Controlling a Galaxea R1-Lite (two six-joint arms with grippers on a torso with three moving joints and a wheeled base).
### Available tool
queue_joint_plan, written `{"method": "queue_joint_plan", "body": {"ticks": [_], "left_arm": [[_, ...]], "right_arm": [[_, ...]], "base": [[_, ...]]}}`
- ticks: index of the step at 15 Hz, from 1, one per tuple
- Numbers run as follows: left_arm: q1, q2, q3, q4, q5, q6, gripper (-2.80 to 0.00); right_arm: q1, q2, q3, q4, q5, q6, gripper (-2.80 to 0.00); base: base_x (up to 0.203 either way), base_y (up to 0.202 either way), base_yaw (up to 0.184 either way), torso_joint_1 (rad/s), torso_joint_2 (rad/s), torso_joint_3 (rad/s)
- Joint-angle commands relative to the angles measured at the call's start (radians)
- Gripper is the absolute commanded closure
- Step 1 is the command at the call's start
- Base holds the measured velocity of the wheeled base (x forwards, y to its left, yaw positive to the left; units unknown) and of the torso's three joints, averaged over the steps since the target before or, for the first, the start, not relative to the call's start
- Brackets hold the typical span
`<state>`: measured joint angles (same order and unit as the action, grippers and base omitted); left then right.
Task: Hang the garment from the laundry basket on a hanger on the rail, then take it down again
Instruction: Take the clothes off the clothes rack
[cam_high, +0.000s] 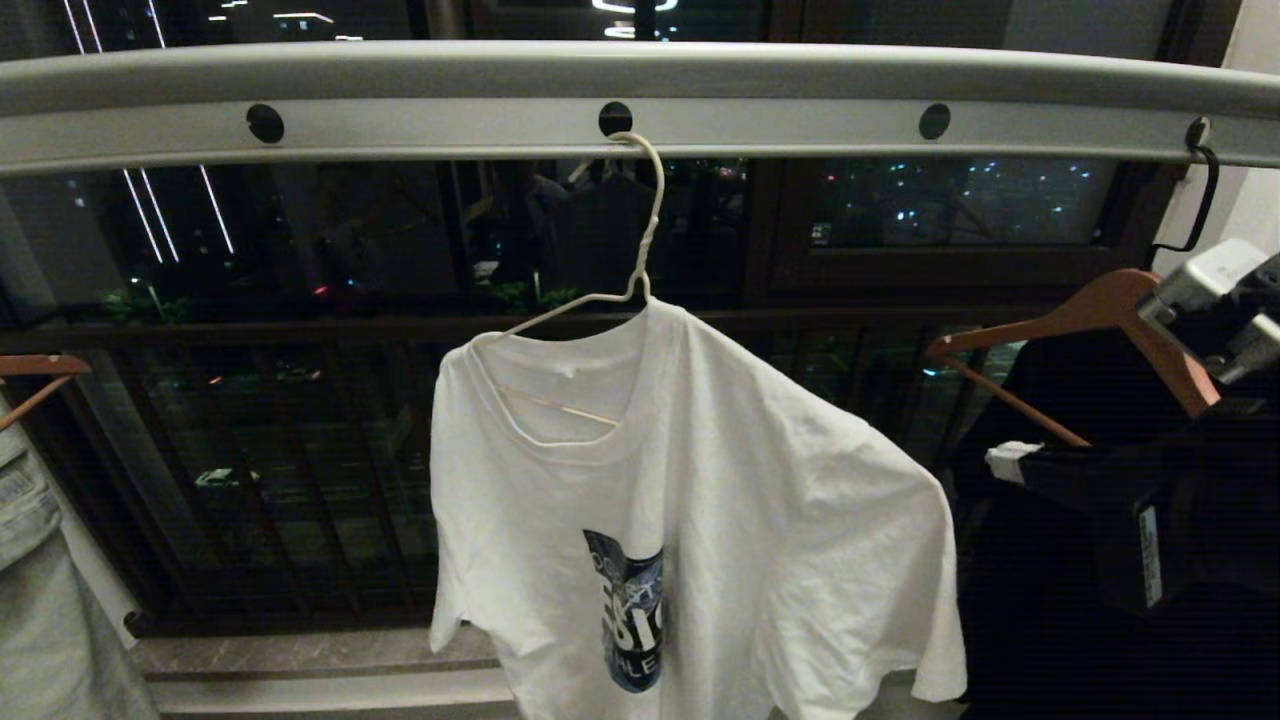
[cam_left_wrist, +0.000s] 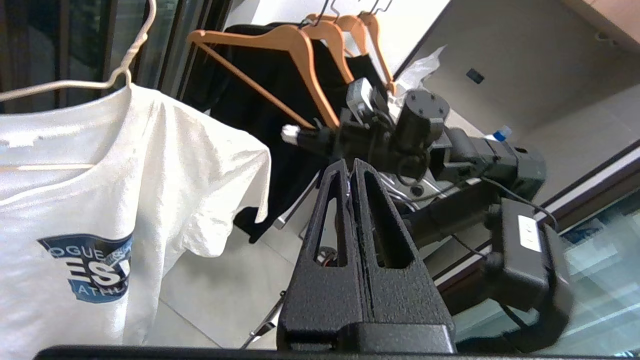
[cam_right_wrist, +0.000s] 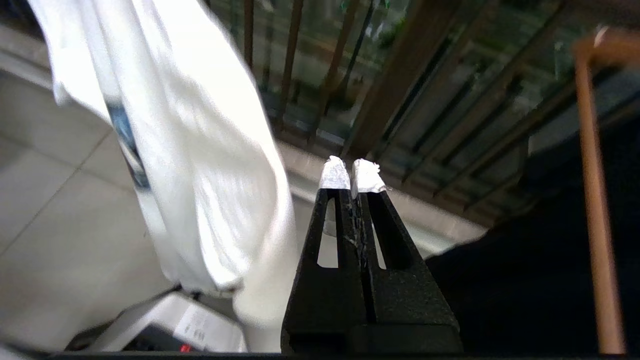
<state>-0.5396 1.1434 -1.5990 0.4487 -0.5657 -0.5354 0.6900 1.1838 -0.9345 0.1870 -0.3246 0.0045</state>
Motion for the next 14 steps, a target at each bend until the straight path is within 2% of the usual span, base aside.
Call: {"method": "queue_joint_plan", "body": {"ticks": [1, 2, 4, 5, 8, 12, 14], "left_arm": [[0.000, 0.015, 0.002, 0.002, -0.005, -0.002, 0.00], [0.000, 0.017, 0.003, 0.002, -0.005, -0.002, 0.00], [-0.002, 0.023, 0.008, 0.001, -0.005, 0.000, 0.00], [-0.002, 0.025, 0.008, 0.001, -0.005, 0.000, 0.00], [-0.002, 0.024, 0.014, 0.001, -0.006, 0.011, 0.00], [-0.002, 0.018, 0.014, 0.001, -0.006, 0.012, 0.00], [-0.002, 0.019, 0.014, 0.001, -0.006, 0.012, 0.00]], "right_arm": [[-0.003, -0.059, 0.070, -0.001, 0.051, 0.006, -2.80], [-0.003, -0.068, 0.082, -0.002, 0.102, 0.008, -2.80], [-0.011, -0.079, 0.097, -0.004, 0.302, 0.007, -2.80], [-0.014, -0.061, 0.100, -0.007, 0.326, 0.007, -2.80], [-0.048, 0.020, 0.133, -0.044, 0.328, 0.009, -2.80], [-0.113, 0.149, 0.247, -0.241, 0.339, 0.007, -2.80], [-0.131, 0.184, 0.262, -0.277, 0.340, 0.007, -2.80]], "base": [[0.000, 0.000, 0.000, 0.000, 0.00, 0.000], [0.000, 0.000, 0.000, 0.000, 0.00, 0.000], [0.000, 0.000, 0.000, 0.000, 0.00, 0.000], [0.000, 0.000, 0.000, 0.000, 0.00, 0.000], [0.000, 0.000, 0.000, 0.000, 0.00, 0.000], [0.000, 0.000, 0.000, 0.000, 0.00, 0.000], [0.000, 0.000, 0.000, 0.000, 0.00, 0.000]]}}
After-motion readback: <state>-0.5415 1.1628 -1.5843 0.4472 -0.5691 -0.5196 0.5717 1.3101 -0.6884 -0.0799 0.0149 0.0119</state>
